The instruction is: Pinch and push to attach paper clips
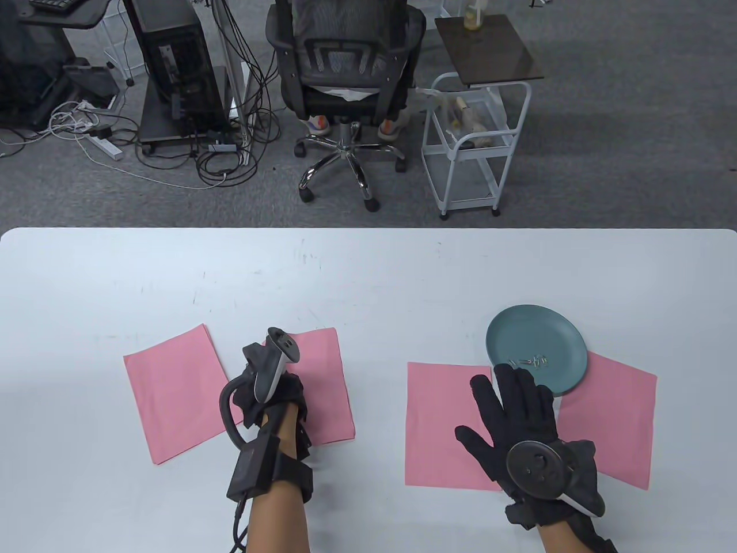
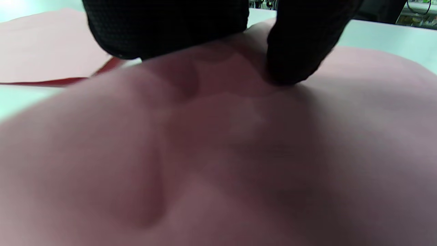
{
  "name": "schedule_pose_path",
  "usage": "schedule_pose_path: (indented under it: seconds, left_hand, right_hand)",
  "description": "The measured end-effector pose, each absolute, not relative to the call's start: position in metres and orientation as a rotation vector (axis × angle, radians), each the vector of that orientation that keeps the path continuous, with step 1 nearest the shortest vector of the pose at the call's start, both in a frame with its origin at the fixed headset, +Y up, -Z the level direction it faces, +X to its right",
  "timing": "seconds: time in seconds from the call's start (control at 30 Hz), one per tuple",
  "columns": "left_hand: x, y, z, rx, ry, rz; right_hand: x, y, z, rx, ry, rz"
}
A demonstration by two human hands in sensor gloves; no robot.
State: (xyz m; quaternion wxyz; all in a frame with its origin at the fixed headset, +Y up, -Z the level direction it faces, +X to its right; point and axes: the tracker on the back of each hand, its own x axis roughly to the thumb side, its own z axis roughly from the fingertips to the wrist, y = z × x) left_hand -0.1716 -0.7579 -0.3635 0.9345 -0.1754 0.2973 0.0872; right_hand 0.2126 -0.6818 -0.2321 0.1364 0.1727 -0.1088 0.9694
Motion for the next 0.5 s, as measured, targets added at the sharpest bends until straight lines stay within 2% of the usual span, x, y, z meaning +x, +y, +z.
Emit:
schedule_pose_path:
  seconds: [0.3, 0.4, 0.5]
  left_hand:
    - [-0.144, -0.758, -0.357, -0.220, 0.541, -0.020]
    - [-0.152, -0.757, -0.356, -0.213, 0.560, 0.023]
    - [-0.168, -0.759, -0.353, -0.249, 0.582, 0.179]
  right_hand:
    - [0.212, -0.682, -0.231, 0.502, -0.320, 2.804]
    - [0.212, -0.682, -0.231, 0.504, -0.324, 2.801]
    - [0.212, -0.682, -0.231, 0.508, -0.321, 2.798]
